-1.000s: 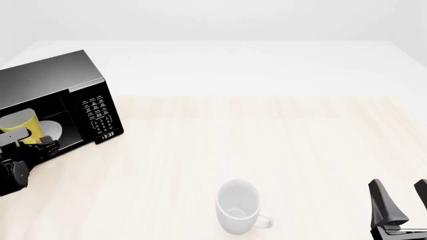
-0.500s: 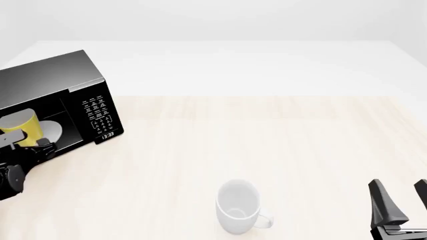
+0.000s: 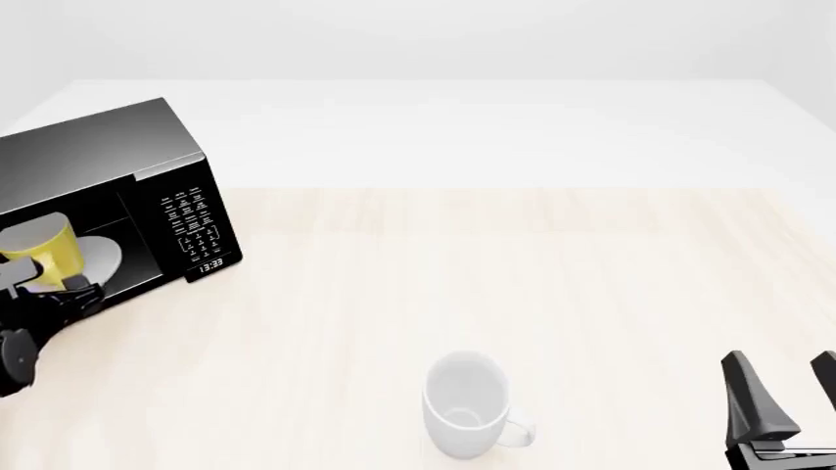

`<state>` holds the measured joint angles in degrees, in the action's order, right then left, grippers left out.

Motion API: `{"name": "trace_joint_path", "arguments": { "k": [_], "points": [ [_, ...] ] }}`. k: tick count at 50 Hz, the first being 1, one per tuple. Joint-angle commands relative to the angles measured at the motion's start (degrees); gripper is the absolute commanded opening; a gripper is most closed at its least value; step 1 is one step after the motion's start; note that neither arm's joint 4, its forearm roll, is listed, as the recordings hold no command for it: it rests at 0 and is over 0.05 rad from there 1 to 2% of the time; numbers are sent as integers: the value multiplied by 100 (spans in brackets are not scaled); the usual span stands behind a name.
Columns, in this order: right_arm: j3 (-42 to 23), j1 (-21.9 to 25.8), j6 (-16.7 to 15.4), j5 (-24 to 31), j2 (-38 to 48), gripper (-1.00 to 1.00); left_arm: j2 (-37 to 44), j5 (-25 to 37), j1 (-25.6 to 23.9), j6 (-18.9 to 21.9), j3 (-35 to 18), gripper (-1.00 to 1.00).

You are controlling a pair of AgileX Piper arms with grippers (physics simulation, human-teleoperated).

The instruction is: Put the yellow and white mug in the microwave and close it.

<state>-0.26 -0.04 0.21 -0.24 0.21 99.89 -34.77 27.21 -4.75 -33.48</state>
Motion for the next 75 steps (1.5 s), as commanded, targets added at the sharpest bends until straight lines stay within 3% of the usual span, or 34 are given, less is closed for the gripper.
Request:
{"name": "trace_joint_path", "arguments": {
  "k": [1, 40, 75],
  "points": [
    [0, 0, 1, 0, 0, 100, -114, 66, 28, 43, 125, 100],
    [0, 0, 0, 0, 0, 100, -906, 568, 66, 83, 525, 100],
    [0, 1, 0, 0, 0, 100, -1862, 1700, -87, -386, 444, 100]
  ]
}}
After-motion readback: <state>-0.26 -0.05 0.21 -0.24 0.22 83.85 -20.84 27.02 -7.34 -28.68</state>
